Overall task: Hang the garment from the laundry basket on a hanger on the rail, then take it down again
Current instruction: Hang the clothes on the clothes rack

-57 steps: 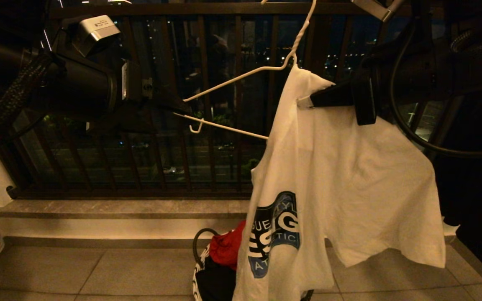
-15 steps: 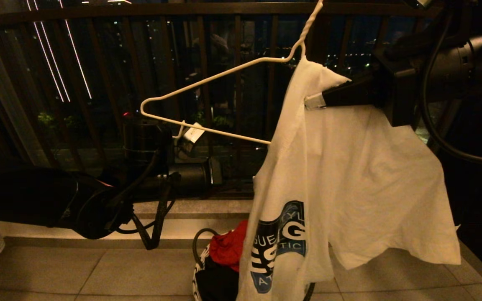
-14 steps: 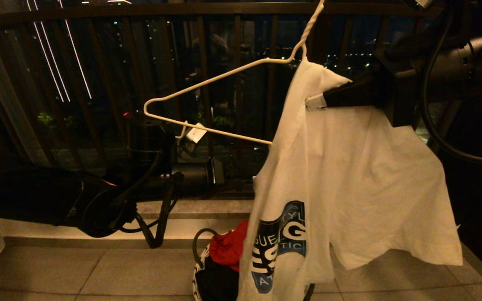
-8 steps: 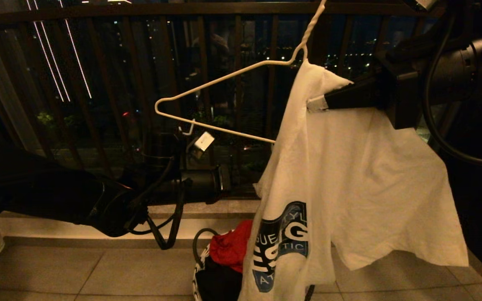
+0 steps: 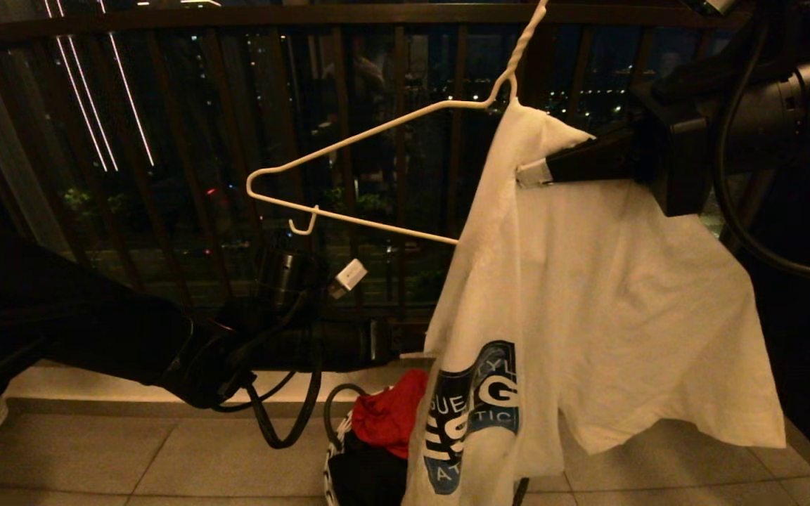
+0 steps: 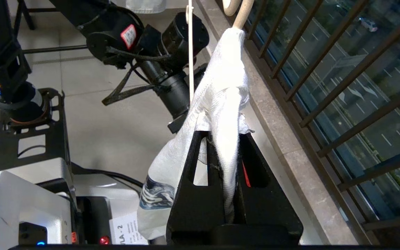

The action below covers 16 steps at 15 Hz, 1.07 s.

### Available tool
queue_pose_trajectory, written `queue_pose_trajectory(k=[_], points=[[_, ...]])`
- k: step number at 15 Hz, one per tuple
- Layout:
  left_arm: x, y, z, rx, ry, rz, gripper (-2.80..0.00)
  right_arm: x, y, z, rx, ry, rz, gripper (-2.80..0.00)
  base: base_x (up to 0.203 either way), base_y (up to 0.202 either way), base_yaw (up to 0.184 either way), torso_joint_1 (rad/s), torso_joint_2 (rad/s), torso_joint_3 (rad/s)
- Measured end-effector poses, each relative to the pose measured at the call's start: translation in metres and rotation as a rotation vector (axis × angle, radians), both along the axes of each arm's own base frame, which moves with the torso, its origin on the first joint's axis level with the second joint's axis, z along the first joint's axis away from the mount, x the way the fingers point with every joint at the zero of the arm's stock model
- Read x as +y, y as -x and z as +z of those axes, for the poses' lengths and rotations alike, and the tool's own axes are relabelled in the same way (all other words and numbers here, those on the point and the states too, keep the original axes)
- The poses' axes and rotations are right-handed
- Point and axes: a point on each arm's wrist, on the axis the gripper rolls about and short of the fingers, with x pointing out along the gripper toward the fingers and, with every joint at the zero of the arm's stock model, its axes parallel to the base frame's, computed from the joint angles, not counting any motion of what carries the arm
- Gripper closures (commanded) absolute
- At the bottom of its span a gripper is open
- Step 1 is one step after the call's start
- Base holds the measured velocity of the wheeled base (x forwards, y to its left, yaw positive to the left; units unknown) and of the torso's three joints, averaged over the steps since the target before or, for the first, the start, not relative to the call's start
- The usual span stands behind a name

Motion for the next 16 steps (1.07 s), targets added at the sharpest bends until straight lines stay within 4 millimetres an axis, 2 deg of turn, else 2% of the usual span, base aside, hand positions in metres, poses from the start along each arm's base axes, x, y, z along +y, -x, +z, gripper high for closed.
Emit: queue_pose_trajectory(k=[8,12,16], points=[[-0.002,-0.005,-0.016,-0.054,-0.115,0.120,-2.80,-0.003,0.005,0.003,-0.009,-0.004,-0.004,0.00,0.000,0.000,0.000,0.000,0.00,0.000],[0.010,-0.003,-0.004,-0.077,-0.103,0.152,-2.80,-0.005,0.007,0.004,-0.009,-0.005,-0.008,0.00,0.000,0.000,0.000,0.000,0.00,0.000],[0.038,-0.001,0.021,-0.116,-0.080,0.224,-2.80,-0.009,0.007,0.001,0.002,-0.001,-0.021,0.00,0.000,0.000,0.000,0.000,0.00,0.000]])
